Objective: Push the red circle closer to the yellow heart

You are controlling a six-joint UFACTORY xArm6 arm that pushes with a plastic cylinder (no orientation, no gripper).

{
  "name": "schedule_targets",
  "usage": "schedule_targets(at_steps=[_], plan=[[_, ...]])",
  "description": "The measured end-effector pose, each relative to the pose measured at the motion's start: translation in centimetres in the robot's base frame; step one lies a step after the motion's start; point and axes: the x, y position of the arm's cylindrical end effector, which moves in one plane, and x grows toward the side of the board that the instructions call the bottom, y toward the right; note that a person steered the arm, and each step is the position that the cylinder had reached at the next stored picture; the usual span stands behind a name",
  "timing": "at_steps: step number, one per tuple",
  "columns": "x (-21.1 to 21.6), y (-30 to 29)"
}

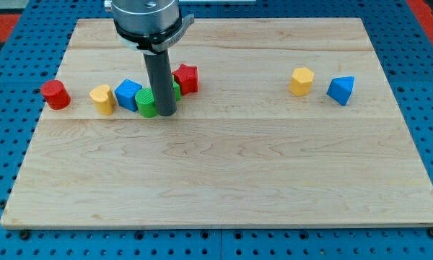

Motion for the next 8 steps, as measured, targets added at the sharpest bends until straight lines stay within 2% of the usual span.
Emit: schedule_targets(at_steps=[2, 3, 4, 5, 6, 7, 8], plan=[[1.0, -2.7], [0.4, -6.5], [-0.9, -6.3], [1.8, -5.6], [4.3, -15.3], [3.5, -21.6], [2.9, -21.9]])
